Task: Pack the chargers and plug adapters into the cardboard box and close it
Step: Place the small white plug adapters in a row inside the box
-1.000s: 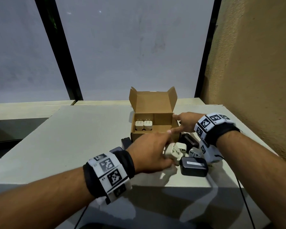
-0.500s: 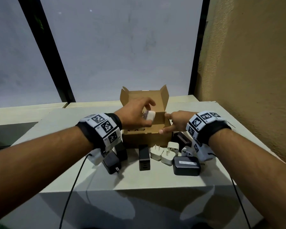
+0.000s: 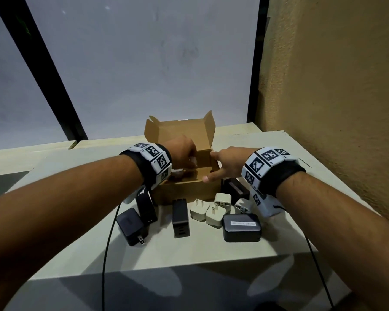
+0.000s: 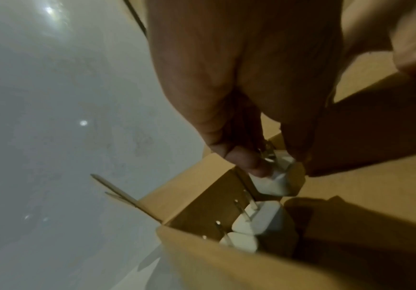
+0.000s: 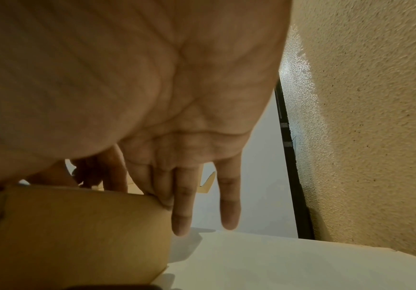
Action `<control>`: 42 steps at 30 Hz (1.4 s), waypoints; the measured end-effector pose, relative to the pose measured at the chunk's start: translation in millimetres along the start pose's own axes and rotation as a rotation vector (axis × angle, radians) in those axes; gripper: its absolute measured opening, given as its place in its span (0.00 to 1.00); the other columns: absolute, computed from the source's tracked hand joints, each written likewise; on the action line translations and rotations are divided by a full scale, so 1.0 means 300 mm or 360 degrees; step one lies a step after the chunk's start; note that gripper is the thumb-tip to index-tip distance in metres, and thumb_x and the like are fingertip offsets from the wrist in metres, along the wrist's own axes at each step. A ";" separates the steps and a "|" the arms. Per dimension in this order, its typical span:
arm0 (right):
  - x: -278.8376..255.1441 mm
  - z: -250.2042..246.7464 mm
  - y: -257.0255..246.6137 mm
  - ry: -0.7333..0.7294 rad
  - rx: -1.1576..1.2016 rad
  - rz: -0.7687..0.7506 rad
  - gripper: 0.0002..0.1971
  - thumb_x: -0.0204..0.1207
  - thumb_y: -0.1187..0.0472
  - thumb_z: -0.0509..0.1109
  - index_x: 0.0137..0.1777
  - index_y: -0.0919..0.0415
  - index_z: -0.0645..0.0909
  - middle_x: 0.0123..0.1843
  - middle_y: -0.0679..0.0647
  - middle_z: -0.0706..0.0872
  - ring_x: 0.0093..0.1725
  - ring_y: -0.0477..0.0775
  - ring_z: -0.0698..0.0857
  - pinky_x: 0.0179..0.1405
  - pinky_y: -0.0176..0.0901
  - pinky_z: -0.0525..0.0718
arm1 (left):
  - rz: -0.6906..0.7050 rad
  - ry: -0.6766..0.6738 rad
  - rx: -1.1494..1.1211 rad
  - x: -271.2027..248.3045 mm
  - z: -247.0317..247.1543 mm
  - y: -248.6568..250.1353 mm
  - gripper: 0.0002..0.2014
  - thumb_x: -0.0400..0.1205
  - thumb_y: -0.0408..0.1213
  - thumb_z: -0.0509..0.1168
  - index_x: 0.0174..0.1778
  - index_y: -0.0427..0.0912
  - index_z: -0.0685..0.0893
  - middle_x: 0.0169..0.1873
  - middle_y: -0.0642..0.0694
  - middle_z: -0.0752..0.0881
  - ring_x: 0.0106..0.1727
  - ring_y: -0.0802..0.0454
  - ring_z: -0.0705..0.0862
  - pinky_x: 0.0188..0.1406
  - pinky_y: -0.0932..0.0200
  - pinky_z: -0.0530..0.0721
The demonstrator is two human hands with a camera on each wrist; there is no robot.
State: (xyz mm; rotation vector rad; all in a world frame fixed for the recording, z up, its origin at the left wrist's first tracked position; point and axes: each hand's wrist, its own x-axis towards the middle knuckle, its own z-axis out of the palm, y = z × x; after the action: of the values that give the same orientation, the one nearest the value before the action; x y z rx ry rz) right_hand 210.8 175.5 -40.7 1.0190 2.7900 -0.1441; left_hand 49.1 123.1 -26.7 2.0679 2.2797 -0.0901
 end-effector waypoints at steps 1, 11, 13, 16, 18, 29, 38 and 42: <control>0.001 0.000 0.001 0.0001 -0.0017 -0.0007 0.45 0.69 0.26 0.63 0.76 0.59 0.70 0.66 0.59 0.84 0.61 0.60 0.83 0.60 0.52 0.82 | -0.0013 -0.0041 0.0045 0.007 0.007 0.005 0.15 0.78 0.46 0.71 0.58 0.42 0.87 0.46 0.45 0.88 0.47 0.48 0.85 0.46 0.57 0.84; 0.006 0.001 0.010 0.0035 -0.0016 -0.0050 0.45 0.69 0.26 0.63 0.75 0.61 0.70 0.65 0.59 0.85 0.60 0.59 0.84 0.56 0.49 0.81 | -0.0111 -0.0148 0.0221 0.050 0.038 0.023 0.19 0.76 0.51 0.73 0.54 0.40 0.86 0.41 0.43 0.86 0.39 0.47 0.84 0.41 0.55 0.84; 0.006 0.001 0.010 0.0037 -0.0010 -0.0049 0.44 0.69 0.26 0.63 0.74 0.61 0.71 0.64 0.59 0.85 0.59 0.59 0.85 0.55 0.48 0.80 | -0.0098 -0.0124 0.0284 0.049 0.040 0.025 0.21 0.76 0.52 0.72 0.56 0.40 0.85 0.45 0.43 0.85 0.43 0.46 0.84 0.47 0.52 0.87; 0.001 -0.002 0.007 0.0037 -0.0002 -0.0045 0.44 0.69 0.27 0.63 0.74 0.61 0.71 0.64 0.59 0.85 0.58 0.59 0.85 0.53 0.46 0.79 | -0.0051 -0.0043 0.0444 0.044 0.043 0.024 0.23 0.75 0.56 0.71 0.58 0.42 0.83 0.45 0.46 0.83 0.44 0.47 0.83 0.44 0.54 0.84; -0.002 -0.002 0.006 0.0037 0.0016 -0.0039 0.44 0.68 0.26 0.63 0.75 0.60 0.71 0.64 0.59 0.85 0.59 0.59 0.84 0.55 0.48 0.81 | 0.0019 0.0090 0.0568 0.043 0.041 0.018 0.23 0.75 0.59 0.69 0.58 0.46 0.85 0.45 0.48 0.83 0.44 0.48 0.82 0.41 0.55 0.78; -0.005 -0.004 -0.001 0.0021 0.0016 -0.0028 0.44 0.70 0.28 0.64 0.76 0.60 0.70 0.65 0.59 0.85 0.60 0.59 0.84 0.55 0.47 0.79 | 0.0097 -0.0029 0.0470 0.050 0.053 0.001 0.13 0.75 0.53 0.71 0.53 0.55 0.87 0.48 0.52 0.86 0.43 0.50 0.85 0.37 0.57 0.83; -0.014 -0.013 -0.005 -0.0010 -0.0029 -0.0032 0.43 0.73 0.30 0.63 0.78 0.62 0.67 0.67 0.62 0.84 0.63 0.60 0.83 0.56 0.45 0.76 | 0.0069 -0.0059 0.0431 0.033 0.032 -0.010 0.18 0.75 0.52 0.71 0.59 0.49 0.86 0.49 0.48 0.87 0.49 0.46 0.85 0.49 0.50 0.87; -0.012 -0.010 -0.004 -0.0015 0.0004 -0.0034 0.42 0.72 0.29 0.63 0.76 0.61 0.69 0.64 0.61 0.85 0.61 0.59 0.83 0.55 0.45 0.76 | 0.0117 0.0083 0.0326 -0.007 0.009 -0.012 0.15 0.76 0.51 0.71 0.58 0.52 0.86 0.52 0.50 0.85 0.52 0.48 0.83 0.50 0.50 0.85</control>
State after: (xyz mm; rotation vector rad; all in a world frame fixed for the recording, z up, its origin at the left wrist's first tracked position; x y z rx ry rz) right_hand 212.5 172.8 -37.1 0.9872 2.7937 -0.1545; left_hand 45.8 120.5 -29.3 2.2747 2.3085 -0.2801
